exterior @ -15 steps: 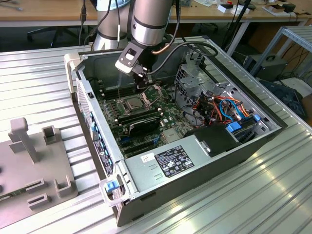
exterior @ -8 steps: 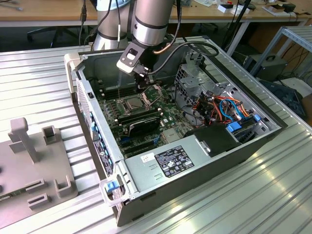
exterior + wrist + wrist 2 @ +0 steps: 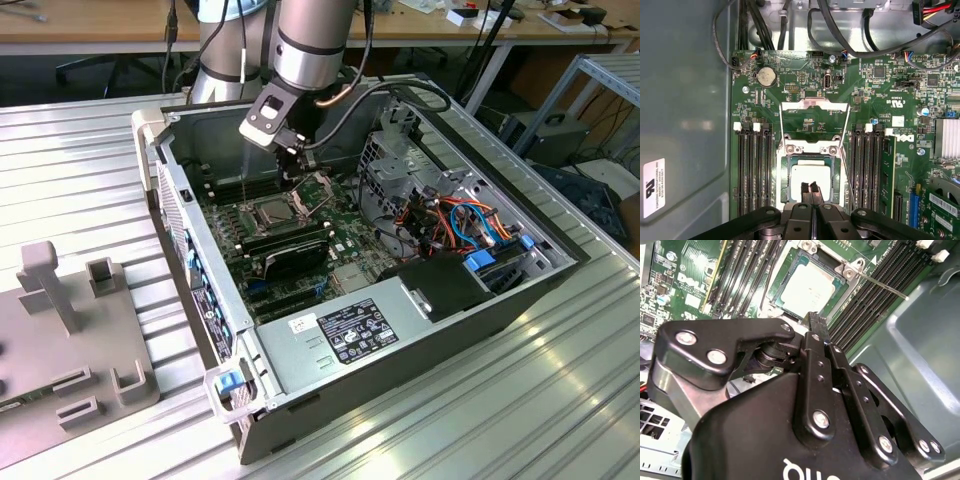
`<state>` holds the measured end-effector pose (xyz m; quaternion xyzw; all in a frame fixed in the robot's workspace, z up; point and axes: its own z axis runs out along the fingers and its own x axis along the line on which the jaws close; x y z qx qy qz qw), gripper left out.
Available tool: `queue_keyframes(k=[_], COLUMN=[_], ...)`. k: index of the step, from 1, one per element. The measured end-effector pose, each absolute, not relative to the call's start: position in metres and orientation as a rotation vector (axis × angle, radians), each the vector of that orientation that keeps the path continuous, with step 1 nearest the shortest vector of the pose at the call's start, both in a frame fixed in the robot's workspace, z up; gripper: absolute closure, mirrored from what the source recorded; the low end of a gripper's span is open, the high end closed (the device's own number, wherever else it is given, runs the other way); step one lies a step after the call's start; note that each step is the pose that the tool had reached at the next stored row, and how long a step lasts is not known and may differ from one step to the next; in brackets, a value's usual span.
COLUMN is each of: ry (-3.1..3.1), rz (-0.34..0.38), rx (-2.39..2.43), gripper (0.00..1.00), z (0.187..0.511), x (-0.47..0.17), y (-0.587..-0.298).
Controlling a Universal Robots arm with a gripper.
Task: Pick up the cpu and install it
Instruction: 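Close the cpu cover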
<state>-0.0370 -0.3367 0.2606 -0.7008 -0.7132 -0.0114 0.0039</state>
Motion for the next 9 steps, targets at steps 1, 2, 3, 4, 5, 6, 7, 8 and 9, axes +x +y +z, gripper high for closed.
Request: queue_keyframes(k=[1,2,3,4,5,6,7,8,9], ry=[-2.235,-2.235,-2.235,-2.235,-2.235,-2.235,-2.235,-2.235,-2.235], rz=[-0.036,-0.036,-0.036,-0.036,-0.036,-0.036,-0.036,-0.036,-0.036], rx=[-2.196,-2.196,-2.196,-2.196,-2.196,-2.196,-2.196,-2.196,-2.196], gripper=[0.89,0.89,0.89,0.89,0.89,0.89,0.89,0.89,0.89], z=[0.2615,0.2625,0.2633,0.2653,0.2669,0.2676,0.2683,0.2688,0.2689], x=[-0.037,-0.037,-0.037,-0.037,-0.037,-0.037,-0.037,-0.037,-0.037], y=[-0.3367,-0.3368,-0.3368,-0.3367,-0.3367,-0.3367,-0.3367,-0.3368,-0.3367])
